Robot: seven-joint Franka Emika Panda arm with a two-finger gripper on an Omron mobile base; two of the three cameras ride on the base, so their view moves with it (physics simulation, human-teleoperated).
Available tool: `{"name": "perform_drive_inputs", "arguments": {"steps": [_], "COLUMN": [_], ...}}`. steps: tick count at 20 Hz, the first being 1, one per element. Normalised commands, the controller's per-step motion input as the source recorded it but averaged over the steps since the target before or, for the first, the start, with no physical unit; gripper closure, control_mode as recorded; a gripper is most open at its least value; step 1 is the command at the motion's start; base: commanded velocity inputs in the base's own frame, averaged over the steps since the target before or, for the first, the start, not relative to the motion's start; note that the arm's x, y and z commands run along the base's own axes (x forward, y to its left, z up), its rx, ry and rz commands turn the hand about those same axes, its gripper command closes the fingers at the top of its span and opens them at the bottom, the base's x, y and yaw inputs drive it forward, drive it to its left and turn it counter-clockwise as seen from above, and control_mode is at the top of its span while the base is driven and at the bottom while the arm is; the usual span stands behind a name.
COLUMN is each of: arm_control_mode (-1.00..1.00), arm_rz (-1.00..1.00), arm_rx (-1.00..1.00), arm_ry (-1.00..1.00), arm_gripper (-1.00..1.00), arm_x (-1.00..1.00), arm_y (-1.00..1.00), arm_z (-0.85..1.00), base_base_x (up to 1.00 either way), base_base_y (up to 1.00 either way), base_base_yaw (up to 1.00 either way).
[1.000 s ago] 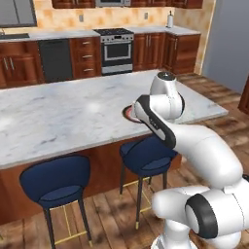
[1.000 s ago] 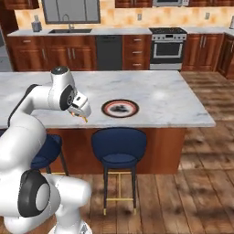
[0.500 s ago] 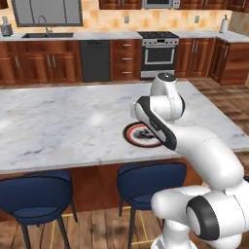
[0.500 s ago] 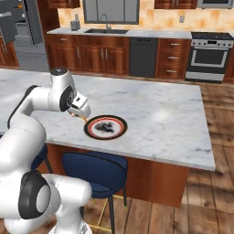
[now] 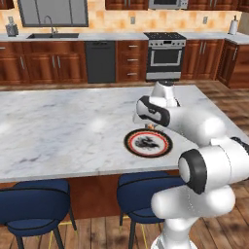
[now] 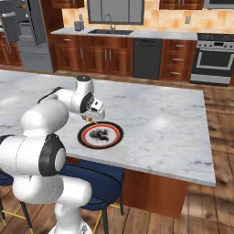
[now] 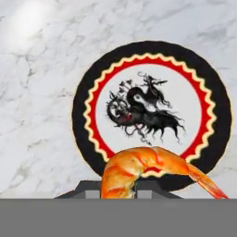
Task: Take the cheese, shrimp, and corn from the fridge and place them on the plate on the dining counter to create an appetizer plate.
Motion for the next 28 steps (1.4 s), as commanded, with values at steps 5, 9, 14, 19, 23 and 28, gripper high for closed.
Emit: {"name": "perform_drive_inputs", "arguments": {"steps": [5, 9, 14, 19, 23, 28], "arm_control_mode": [-1.00, -1.00, -1.00, -1.00, -1.00, -1.00], "arm_rz": [0.18, 0.11, 0.07, 0.05, 0.04, 0.03], "arm_rx": [-0.01, -0.04, -0.07, -0.08, -0.07, -0.03], "arm_ry": [0.17, 0.07, 0.00, 0.00, 0.00, -0.04], "arm_gripper": [1.00, 1.00, 1.00, 1.00, 1.00, -1.00], "arm_x": [1.00, 0.97, 0.79, 0.27, 0.22, -0.19], "arm_y": [-0.12, 0.00, 0.00, 0.00, 0.00, 0.00], "arm_z": [-0.78, -0.54, -0.54, -0.50, -0.43, -0.02], "base_base_x": [0.00, 0.00, 0.00, 0.00, 0.00, 0.00], "base_base_y": [0.00, 0.00, 0.00, 0.00, 0.00, 0.00], "base_base_yaw": [0.00, 0.00, 0.00, 0.00, 0.00, 0.00]}}
